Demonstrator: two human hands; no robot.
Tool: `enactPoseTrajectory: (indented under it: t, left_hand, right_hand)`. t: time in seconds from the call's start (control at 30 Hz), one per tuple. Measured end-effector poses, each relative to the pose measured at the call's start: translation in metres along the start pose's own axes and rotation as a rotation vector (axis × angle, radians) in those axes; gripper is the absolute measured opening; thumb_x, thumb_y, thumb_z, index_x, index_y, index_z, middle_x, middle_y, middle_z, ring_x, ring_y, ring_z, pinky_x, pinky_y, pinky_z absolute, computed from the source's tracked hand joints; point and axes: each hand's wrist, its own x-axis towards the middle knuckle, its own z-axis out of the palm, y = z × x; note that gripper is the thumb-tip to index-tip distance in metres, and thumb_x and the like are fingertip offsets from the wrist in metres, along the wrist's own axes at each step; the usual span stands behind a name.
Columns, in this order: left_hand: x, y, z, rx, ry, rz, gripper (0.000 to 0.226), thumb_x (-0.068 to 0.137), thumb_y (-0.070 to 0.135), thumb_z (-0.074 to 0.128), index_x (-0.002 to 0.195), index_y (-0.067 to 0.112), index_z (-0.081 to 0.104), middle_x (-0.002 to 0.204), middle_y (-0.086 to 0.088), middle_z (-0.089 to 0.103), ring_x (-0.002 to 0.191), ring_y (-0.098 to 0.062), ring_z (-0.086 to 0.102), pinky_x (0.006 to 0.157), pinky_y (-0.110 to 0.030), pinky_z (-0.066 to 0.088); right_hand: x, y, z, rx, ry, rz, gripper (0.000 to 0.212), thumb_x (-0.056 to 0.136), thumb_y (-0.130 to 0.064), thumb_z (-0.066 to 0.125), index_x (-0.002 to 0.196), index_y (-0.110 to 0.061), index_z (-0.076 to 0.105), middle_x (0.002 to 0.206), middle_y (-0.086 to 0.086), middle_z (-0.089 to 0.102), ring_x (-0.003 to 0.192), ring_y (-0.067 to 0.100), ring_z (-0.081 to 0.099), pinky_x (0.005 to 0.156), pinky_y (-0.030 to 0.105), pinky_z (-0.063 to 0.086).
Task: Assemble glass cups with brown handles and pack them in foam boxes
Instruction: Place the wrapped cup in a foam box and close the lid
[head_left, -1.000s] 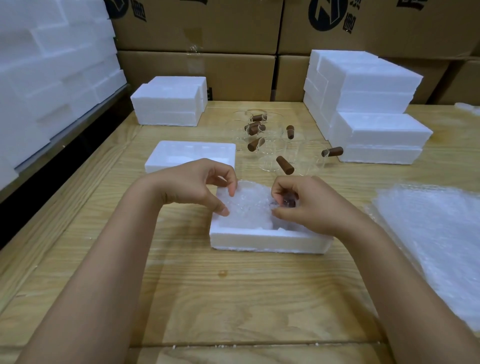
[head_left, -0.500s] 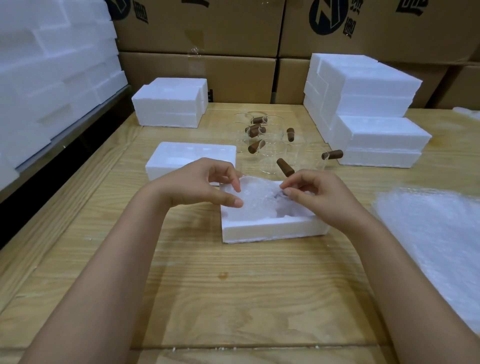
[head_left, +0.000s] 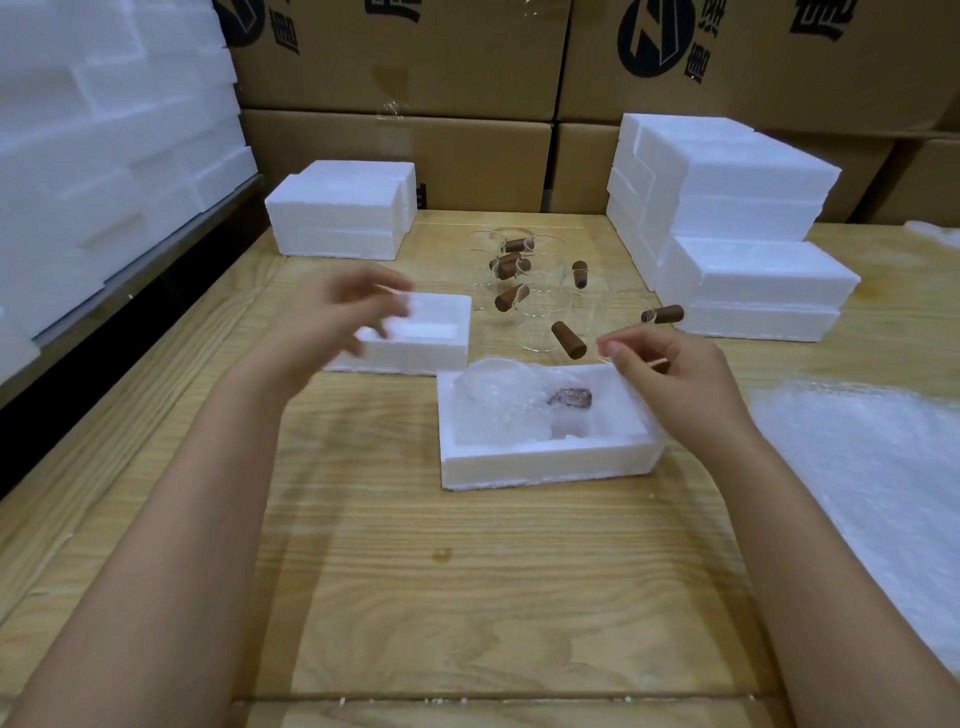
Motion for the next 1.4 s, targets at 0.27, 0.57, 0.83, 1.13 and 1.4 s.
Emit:
enactPoseTrajectory:
  t: [0.27, 0.57, 0.83, 1.13, 1.4]
  left_hand:
    - [0.006, -0.068, -0.007, 0.314, 0.524, -0.499, 0.054, 0.088, 0.047, 0.056, 0.134, 0.02, 0.049, 0.13, -0.006, 0.058, 0.119, -0.03, 0.052, 0.102, -0.041, 0.04]
    - [0.005, -0.048, -0.011, 0.498, 0.478, -0.503, 0.032, 0.08, 0.029, 0.061, 0.082, -0.002, 0.067, 0.087, -0.024, 0.069, 0.069, -0.031, 0.056, 0.062, -0.032, 0.039]
    - [0.001, 0.003, 0.004, 0.252, 0.899, 0.168, 0.024, 0.089, 0.029, 0.054, 0.093, 0.009, 0.066, 0.085, 0.003, 0.064, 0.076, -0.004, 0.055, 0.063, 0.0, 0.035]
    - [-0.002, 0.02, 0.058, 0.038, 0.612, 0.587, 0.013, 0.095, 0.015, 0.058, 0.105, 0.008, 0.062, 0.097, -0.005, 0.063, 0.092, -0.02, 0.064, 0.072, -0.018, 0.052]
    - [-0.005, 0.019, 0.068, -0.083, 0.564, 0.584, 0.011, 0.092, 0.014, 0.064, 0.099, 0.022, 0.061, 0.105, 0.002, 0.064, 0.106, -0.012, 0.062, 0.075, -0.021, 0.056]
  right_hand:
    - [0.002, 0.011, -0.001, -0.286, -0.15, 0.07, 0.019, 0.085, -0.016, 0.064, 0.099, -0.029, 0.066, 0.101, -0.007, 0.058, 0.068, 0.006, 0.053, 0.06, 0.017, 0.037]
    - [0.002, 0.014, 0.0, -0.293, -0.186, 0.111, 0.014, 0.088, -0.021, 0.061, 0.098, -0.03, 0.065, 0.096, -0.008, 0.053, 0.073, 0.005, 0.049, 0.059, 0.021, 0.036]
    - [0.0, -0.008, 0.002, 0.05, 0.138, -0.002, 0.022, 0.097, -0.037, 0.048, 0.113, -0.033, 0.063, 0.099, -0.012, 0.061, 0.068, -0.004, 0.051, 0.065, 0.016, 0.039]
    - [0.0, -0.026, -0.016, 0.954, -0.188, 0.271, 0.067, 0.095, -0.064, 0.019, 0.136, -0.022, 0.052, 0.136, 0.001, 0.057, 0.121, 0.021, 0.057, 0.089, 0.042, 0.049]
    - [-0.002, -0.024, -0.014, 1.003, -0.195, 0.241, 0.062, 0.089, -0.064, 0.037, 0.131, -0.022, 0.054, 0.127, 0.006, 0.062, 0.117, 0.028, 0.06, 0.092, 0.048, 0.05]
